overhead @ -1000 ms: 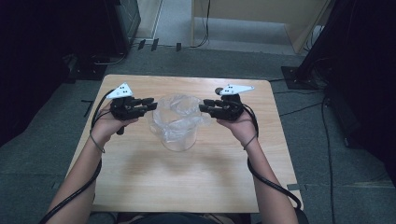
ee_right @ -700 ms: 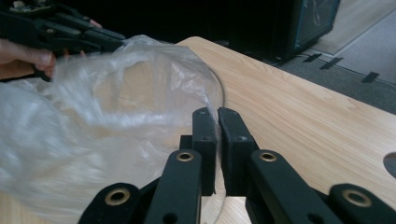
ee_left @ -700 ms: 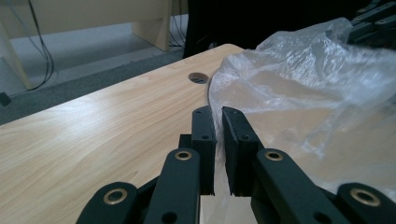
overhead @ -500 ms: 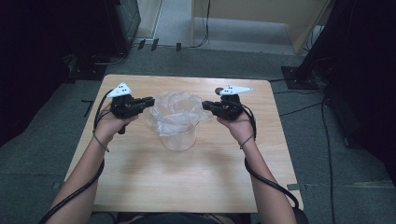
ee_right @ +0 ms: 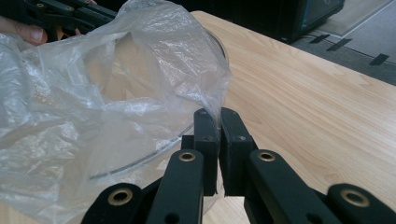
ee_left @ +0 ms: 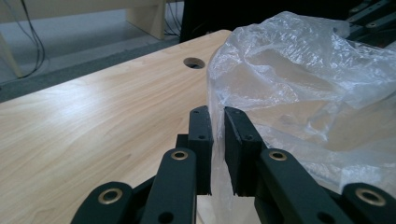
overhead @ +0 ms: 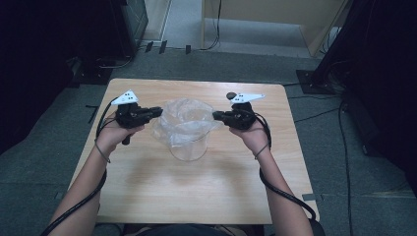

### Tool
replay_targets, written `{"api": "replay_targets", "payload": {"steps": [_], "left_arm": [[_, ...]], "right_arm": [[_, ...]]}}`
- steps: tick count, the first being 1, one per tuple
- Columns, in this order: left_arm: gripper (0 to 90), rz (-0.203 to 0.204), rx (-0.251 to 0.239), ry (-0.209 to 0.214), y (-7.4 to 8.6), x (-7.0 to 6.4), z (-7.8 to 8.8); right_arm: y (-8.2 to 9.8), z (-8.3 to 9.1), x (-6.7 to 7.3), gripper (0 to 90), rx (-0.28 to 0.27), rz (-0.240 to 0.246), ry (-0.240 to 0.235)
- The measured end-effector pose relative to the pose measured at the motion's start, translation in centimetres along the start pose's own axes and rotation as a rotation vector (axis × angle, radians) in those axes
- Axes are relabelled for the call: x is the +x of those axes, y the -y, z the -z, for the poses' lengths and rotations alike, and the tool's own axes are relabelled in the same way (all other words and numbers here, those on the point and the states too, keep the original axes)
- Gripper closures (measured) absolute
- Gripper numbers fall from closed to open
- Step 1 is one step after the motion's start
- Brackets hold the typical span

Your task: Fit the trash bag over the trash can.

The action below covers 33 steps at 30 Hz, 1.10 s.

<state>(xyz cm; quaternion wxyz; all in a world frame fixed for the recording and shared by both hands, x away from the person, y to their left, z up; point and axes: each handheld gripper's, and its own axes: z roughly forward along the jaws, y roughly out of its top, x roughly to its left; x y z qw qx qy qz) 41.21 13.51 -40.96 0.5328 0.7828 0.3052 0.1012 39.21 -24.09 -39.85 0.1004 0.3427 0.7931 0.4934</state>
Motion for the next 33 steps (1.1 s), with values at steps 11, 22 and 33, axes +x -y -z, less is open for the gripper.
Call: {"api": "replay_targets", "payload": {"steps": [11,22,33], "left_arm": [[51.9,-0.103,-0.036,-0.004,-1.6,-1.0,1.2],[40.6,-0.177,0.016,0.007,-2.8,-1.2,-0.7],[84.5,-0.18,0.017,-0.006,-3.4,-0.5,-2.4]], "right_arm": [[-0.8,1.4,-0.2,57.2,-0.069,0.049,-0.004],[-1.9,0.8,0.9,46.7,-0.069,0.167,-0.007],[-2.9,-1.2,0.8,81.8,-0.045,0.197,0.003]]}}
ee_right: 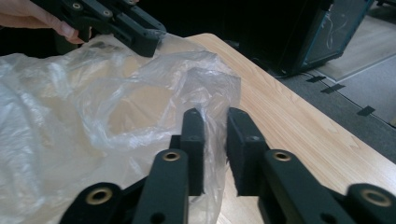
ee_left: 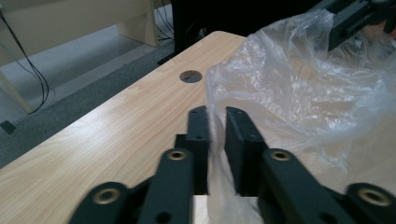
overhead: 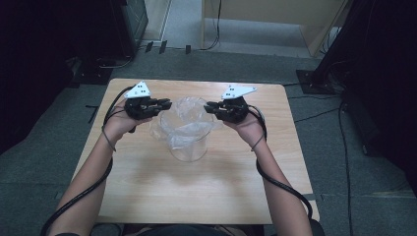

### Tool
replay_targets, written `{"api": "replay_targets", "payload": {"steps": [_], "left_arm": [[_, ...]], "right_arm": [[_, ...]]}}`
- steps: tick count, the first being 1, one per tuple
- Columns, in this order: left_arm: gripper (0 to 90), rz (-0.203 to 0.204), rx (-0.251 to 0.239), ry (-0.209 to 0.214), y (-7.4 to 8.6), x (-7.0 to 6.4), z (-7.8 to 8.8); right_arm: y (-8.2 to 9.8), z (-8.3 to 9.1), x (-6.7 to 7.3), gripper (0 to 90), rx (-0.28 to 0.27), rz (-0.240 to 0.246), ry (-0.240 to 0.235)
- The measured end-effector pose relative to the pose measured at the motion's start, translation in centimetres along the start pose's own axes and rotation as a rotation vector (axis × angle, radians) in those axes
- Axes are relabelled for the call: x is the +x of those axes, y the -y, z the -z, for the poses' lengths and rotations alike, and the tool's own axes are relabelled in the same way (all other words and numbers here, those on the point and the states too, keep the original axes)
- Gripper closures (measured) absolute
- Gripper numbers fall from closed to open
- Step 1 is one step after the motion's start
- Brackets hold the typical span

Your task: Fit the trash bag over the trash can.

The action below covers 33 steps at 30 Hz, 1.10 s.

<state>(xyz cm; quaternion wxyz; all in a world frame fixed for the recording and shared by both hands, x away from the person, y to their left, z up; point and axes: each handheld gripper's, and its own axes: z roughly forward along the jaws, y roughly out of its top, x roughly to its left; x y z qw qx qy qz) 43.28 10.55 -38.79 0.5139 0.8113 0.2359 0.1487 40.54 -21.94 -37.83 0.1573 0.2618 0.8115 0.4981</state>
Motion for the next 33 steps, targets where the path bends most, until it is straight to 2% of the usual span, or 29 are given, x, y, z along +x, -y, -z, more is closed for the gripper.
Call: {"api": "replay_targets", "payload": {"steps": [2,4,5,6,7,8,14,18,25,27,30,33], "left_arm": [[87.8,0.004,-0.007,-0.007,0.0,0.1,0.0],[89.4,0.017,-0.03,-0.026,-0.1,0.3,-0.1],[89.8,0.03,-0.038,-0.036,0.0,0.4,-0.1],[89.9,0.051,-0.045,-0.042,0.2,0.6,-0.3],[89.9,0.051,-0.045,-0.042,0.2,0.6,-0.3],[89.9,0.063,-0.044,-0.052,0.5,0.8,-0.7],[89.8,0.1,-0.041,-0.077,1.5,1.0,-1.7],[89.9,0.126,-0.014,-0.067,2.1,1.0,-2.4],[89.9,0.144,0.016,-0.051,2.7,0.9,-2.7],[89.9,0.164,0.033,-0.043,3.3,1.0,-2.9],[89.9,0.19,0.035,-0.028,3.5,1.2,-2.9],[89.8,0.186,0.058,-0.031,3.7,1.1,-3.0]], "right_arm": [[0.0,0.0,-0.1,82.9,-0.004,-0.006,0.009],[0.2,0.1,-0.6,84.1,-0.028,-0.053,0.027],[0.4,0.2,-1.0,84.1,-0.047,-0.095,0.049],[0.5,0.2,-1.2,84.1,-0.048,-0.106,0.06],[0.5,0.2,-1.2,84.1,-0.048,-0.106,0.06],[0.9,0.1,-1.5,84.1,-0.04,-0.126,0.078],[2.1,-1.0,-1.6,85.4,0.019,-0.134,0.098],[2.7,-1.7,-1.5,88.0,0.064,-0.13,0.094],[3.4,-2.5,-1.2,90.0,0.113,-0.12,0.066],[3.7,-2.7,-1.0,90.0,0.148,-0.112,0.055],[4.1,-2.8,-1.1,90.0,0.165,-0.119,0.041],[4.1,-2.7,-1.2,90.0,0.189,-0.143,0.013]]}}
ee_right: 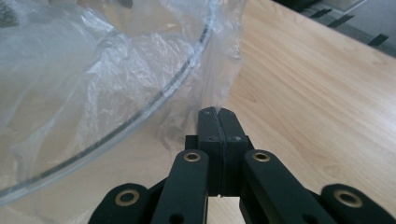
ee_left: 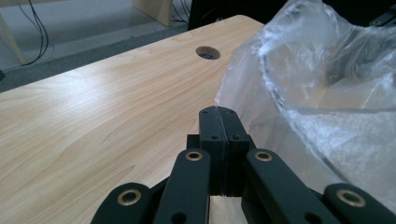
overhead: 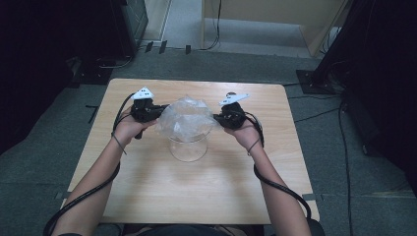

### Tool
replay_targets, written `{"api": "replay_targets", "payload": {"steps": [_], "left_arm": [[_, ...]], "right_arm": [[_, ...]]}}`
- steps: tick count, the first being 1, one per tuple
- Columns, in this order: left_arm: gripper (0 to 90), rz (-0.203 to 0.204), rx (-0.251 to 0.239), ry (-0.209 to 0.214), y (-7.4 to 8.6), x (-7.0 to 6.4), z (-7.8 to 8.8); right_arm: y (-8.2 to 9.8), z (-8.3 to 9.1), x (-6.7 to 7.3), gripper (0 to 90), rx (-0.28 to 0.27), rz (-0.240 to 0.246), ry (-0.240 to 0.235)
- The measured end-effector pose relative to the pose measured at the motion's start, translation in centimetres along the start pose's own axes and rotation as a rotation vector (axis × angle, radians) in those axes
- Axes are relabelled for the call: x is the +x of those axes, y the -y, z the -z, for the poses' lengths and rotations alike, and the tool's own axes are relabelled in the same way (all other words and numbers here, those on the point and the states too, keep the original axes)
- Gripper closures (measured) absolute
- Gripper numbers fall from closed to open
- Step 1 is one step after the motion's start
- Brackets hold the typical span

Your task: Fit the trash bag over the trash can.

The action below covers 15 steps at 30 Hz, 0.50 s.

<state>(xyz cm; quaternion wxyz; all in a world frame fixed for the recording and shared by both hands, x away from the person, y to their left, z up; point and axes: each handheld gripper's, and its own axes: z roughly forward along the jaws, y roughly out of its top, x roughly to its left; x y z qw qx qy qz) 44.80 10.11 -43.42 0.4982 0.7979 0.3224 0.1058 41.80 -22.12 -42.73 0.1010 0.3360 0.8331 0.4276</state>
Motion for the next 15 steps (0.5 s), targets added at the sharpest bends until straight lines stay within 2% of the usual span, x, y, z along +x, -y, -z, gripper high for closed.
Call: {"api": "replay_targets", "payload": {"steps": [4,8,9,10,12,13,15], "left_arm": [[89.7,0.012,0.02,0.001,0.38,0.17,-0.25],[89.3,0.027,0.04,-0.002,0.66,0.47,-0.3],[88.4,0.027,0.04,-0.002,0.66,0.47,-0.3],[86.1,0.044,0.041,0.002,0.76,0.59,-0.29],[78.7,0.039,0.036,0.003,0.72,0.64,-0.22],[76.7,0.033,0.025,-0.001,0.61,0.67,-0.09],[72.0,0.031,0.006,-0.003,0.27,0.67,0.29]], "right_arm": [[0.31,-0.16,-0.08,90.0,0.034,-0.002,-0.006],[0.58,-0.48,-0.03,89.9,0.069,0.006,0.008],[0.58,-0.48,-0.04,87.9,0.068,0.004,0.005],[0.54,-0.45,-0.06,82.5,0.064,0.009,0.007],[0.49,-0.37,-0.1,80.2,0.06,0.015,0.014],[0.32,0.01,-0.34,73.7,0.032,0.006,0.018],[0.18,0.4,-0.63,67.1,0.004,-0.003,0.019]]}}
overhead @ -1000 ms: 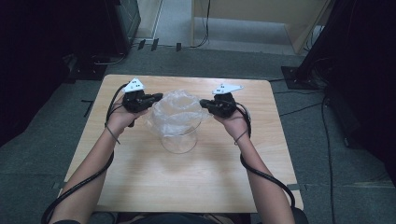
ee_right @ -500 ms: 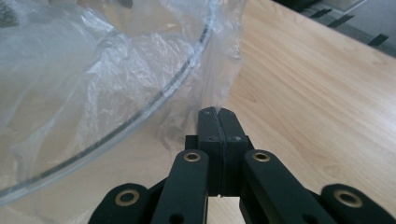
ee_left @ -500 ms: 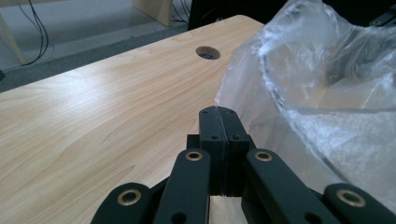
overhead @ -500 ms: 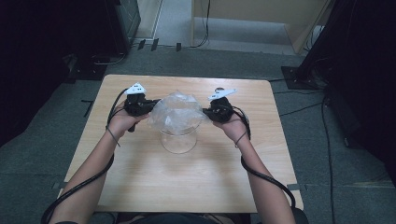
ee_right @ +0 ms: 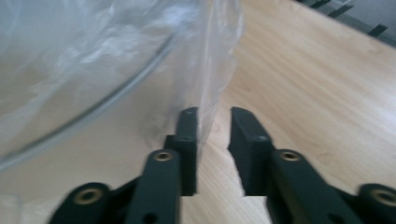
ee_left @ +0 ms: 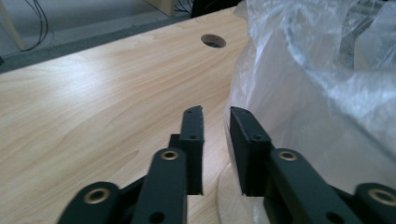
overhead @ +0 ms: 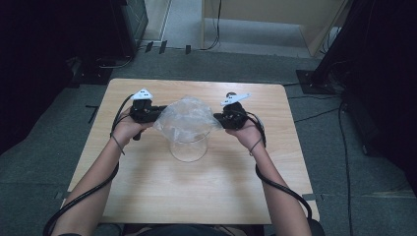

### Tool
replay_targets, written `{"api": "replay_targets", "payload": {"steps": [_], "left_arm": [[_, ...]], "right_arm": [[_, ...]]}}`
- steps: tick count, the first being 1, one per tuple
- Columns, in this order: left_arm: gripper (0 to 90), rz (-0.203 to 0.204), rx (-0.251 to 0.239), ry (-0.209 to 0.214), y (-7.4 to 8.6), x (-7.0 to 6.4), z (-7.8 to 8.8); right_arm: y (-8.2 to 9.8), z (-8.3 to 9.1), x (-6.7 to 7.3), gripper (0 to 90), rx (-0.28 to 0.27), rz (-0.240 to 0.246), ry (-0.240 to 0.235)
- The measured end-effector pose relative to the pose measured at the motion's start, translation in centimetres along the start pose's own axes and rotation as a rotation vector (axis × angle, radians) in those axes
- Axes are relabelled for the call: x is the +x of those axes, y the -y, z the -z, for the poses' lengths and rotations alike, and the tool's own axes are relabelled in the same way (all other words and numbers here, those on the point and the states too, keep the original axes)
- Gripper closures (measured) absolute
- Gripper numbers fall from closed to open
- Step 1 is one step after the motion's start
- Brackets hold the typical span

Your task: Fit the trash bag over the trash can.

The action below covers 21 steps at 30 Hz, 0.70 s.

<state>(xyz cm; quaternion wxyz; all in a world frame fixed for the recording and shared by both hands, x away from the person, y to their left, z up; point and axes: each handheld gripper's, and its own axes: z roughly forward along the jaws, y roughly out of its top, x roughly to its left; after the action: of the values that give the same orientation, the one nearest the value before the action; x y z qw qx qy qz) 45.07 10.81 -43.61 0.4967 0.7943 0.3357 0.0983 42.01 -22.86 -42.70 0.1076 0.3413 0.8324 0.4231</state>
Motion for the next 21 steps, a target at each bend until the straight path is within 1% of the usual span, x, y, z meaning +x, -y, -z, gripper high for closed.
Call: {"api": "replay_targets", "payload": {"steps": [2,3,4,7,9,10,11,13,14,15,17,21], "left_arm": [[69.6,-0.005,-0.011,-0.003,-0.2,-0.1,0.3],[67.3,-0.013,-0.01,-0.008,-0.3,0.0,0.4],[64.6,-0.01,-0.008,-0.009,-0.4,0.1,0.6],[56.2,0.003,-0.019,-0.008,-0.4,0.4,1.1],[54.0,0.006,-0.027,-0.01,-0.5,0.5,1.3],[52.6,0.01,-0.037,-0.005,-0.6,0.6,1.6],[52.5,0.015,-0.046,0.01,-0.9,0.6,2.1],[51.1,0.007,-0.05,0.013,-1.2,0.5,2.6],[49.8,0.007,-0.05,0.013,-1.2,0.5,2.6],[48.9,0.001,-0.057,0.023,-1.5,0.5,3.1],[48.2,-0.001,-0.05,0.031,-1.6,0.4,3.4],[46.8,-0.014,-0.055,0.025,-1.9,0.2,3.9]], "right_arm": [[-0.2,0.5,-0.3,61.2,-0.026,-0.007,0.004],[-0.2,0.8,-0.4,58.7,-0.037,-0.004,0.004],[-0.3,1.0,-0.5,55.3,-0.044,-0.002,0.003],[-0.4,1.6,-0.7,46.6,-0.042,0.017,-0.004],[-0.4,1.8,-0.8,45.7,-0.041,0.021,-0.004],[-0.5,2.3,-0.9,44.3,-0.055,0.013,-0.001],[-0.6,2.6,-1.0,44.2,-0.064,0.009,-0.001],[-0.8,3.1,-1.0,44.2,-0.081,-0.003,-0.001],[-0.9,3.3,-1.0,44.2,-0.091,-0.011,-0.007],[-1.0,3.5,-1.0,44.3,-0.098,-0.006,-0.01],[-1.2,3.8,-0.8,44.3,-0.101,-0.011,-0.017],[-1.5,4.2,-0.4,44.0,-0.109,-0.006,-0.033]]}}
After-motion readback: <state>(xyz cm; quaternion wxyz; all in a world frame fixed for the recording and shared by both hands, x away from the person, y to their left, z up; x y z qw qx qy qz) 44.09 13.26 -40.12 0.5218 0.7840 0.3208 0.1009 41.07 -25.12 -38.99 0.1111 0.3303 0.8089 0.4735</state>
